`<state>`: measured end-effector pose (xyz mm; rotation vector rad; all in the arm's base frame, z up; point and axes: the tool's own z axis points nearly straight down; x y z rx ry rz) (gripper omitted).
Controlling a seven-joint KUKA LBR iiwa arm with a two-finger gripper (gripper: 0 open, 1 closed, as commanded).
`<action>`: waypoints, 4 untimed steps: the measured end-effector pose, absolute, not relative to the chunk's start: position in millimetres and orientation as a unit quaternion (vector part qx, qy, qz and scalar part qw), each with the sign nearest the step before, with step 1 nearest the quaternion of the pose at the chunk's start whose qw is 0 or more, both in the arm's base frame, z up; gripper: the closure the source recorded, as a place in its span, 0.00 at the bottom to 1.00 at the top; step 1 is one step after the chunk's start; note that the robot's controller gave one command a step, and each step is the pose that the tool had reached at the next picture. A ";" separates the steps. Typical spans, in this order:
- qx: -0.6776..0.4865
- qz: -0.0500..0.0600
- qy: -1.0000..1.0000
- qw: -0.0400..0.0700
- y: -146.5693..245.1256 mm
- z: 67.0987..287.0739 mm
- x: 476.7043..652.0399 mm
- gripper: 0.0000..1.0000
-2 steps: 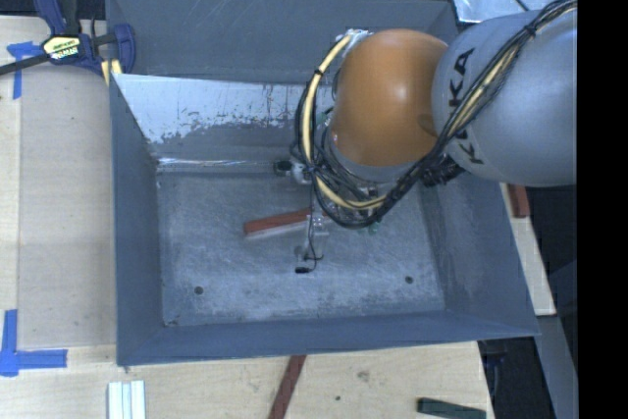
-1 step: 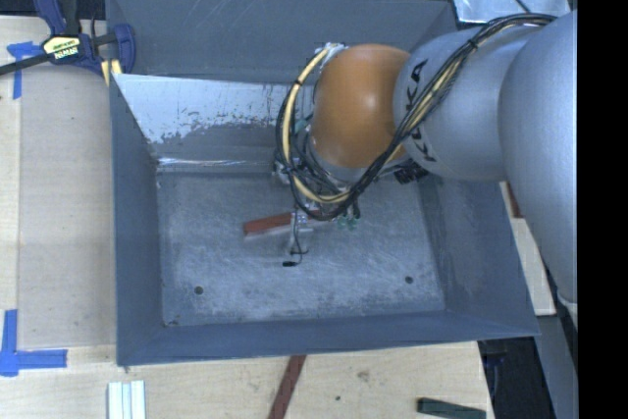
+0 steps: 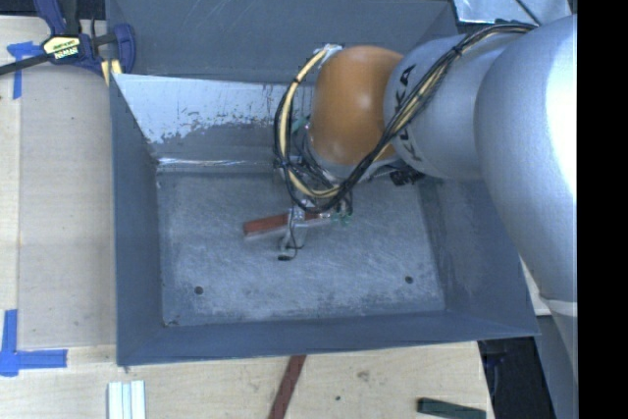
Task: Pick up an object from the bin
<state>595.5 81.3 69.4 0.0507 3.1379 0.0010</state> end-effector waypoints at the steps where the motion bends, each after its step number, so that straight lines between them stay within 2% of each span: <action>1: 0.018 0.000 1.000 0.001 93.9 70.5 589.6 0.00; 2: 0.016 0.000 1.000 0.003 83.2 70.0 595.4 0.00; 3: 0.017 0.000 1.000 0.002 93.5 72.1 591.3 1.00; 4: 0.017 0.000 1.000 0.002 93.4 72.1 591.3 1.00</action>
Offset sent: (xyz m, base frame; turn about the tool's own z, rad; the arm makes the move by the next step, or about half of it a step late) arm 0.0000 0.0000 0.0000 0.0000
